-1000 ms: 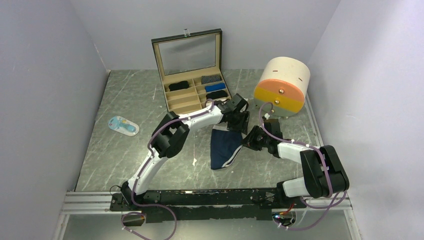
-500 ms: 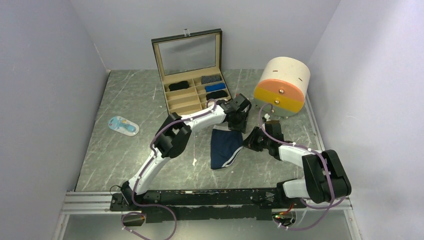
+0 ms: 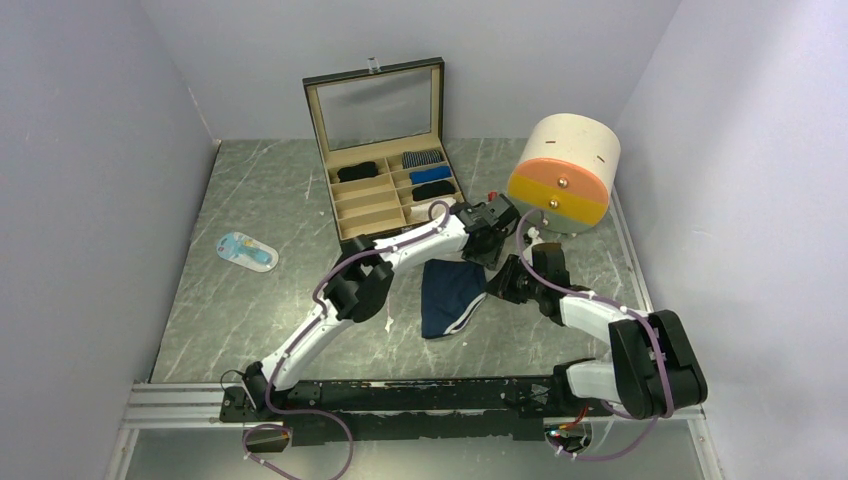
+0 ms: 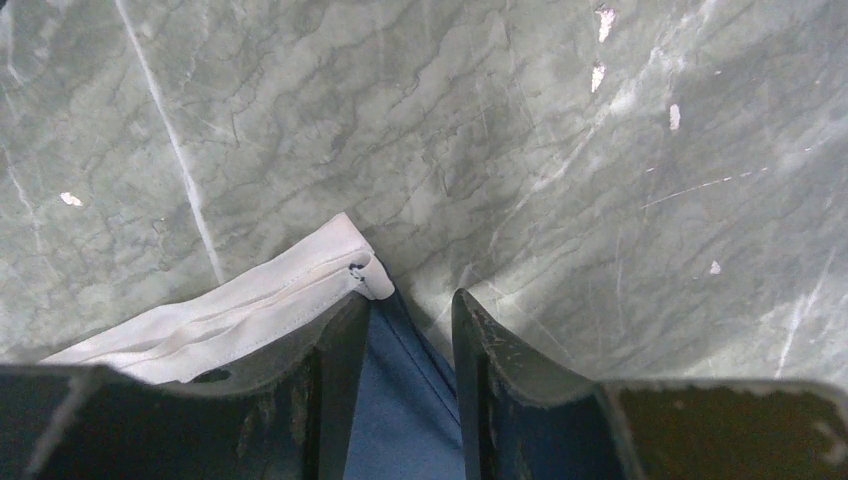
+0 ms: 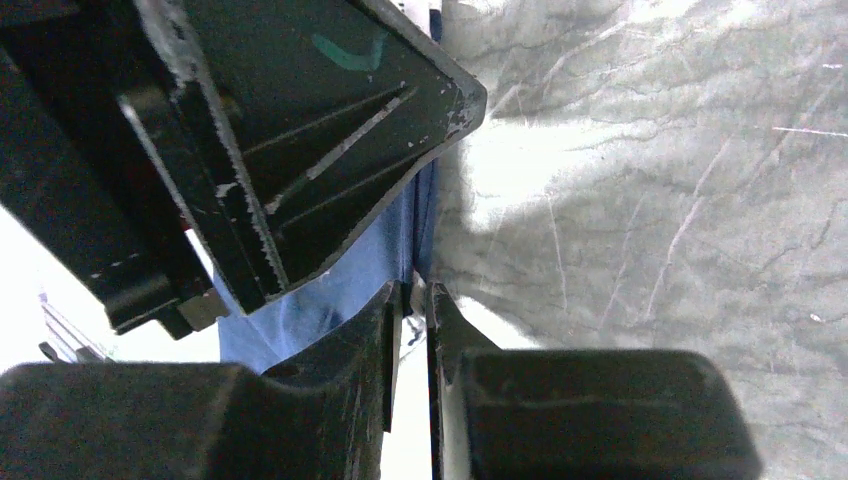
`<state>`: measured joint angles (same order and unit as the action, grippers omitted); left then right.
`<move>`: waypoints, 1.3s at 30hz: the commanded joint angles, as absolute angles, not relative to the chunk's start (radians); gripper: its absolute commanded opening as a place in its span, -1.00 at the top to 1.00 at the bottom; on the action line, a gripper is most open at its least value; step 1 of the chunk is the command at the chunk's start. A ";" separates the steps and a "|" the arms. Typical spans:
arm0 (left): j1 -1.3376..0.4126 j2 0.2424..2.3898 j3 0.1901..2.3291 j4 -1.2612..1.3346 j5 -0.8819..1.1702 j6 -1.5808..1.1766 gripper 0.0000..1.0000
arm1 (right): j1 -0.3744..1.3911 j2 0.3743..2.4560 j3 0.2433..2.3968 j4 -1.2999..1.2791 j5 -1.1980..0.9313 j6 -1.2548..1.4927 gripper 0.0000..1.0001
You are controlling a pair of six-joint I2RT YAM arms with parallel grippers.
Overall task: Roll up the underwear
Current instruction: Fold the underwear at the center of the board.
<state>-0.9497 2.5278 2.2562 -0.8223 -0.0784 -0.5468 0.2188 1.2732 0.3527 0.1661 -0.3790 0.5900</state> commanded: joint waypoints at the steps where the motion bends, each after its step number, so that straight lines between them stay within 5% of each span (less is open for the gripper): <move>1: -0.953 2.747 2.205 -1.022 -0.193 -0.478 0.14 | 0.222 1.226 0.337 0.176 -0.388 0.567 0.64; 16: -0.958 2.761 2.174 -0.957 -0.130 -0.497 0.60 | 0.237 1.240 0.328 0.212 -0.396 0.598 0.69; 22: -0.945 2.652 2.121 -0.800 -0.042 -0.572 0.89 | 0.247 1.252 0.342 0.209 -0.410 0.608 0.90; 28: -0.929 2.550 2.051 -0.676 0.022 -0.625 0.90 | 0.253 1.220 0.362 0.172 -0.402 0.619 0.99; 30: -0.919 2.524 2.024 -0.646 0.044 -0.633 0.90 | 0.255 1.197 0.369 0.149 -0.390 0.627 0.79; 34: -0.906 2.513 2.002 -0.639 0.056 -0.624 0.90 | 0.254 1.130 0.379 0.091 -0.325 0.643 0.06; 39: -0.905 2.513 1.981 -0.622 0.066 -0.621 0.90 | 0.255 1.173 0.398 0.061 -0.283 0.652 -0.10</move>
<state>-0.8940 2.4260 2.0445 -0.6308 0.0593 -0.6182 0.2531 1.1442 0.3542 0.0864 -0.3340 0.6392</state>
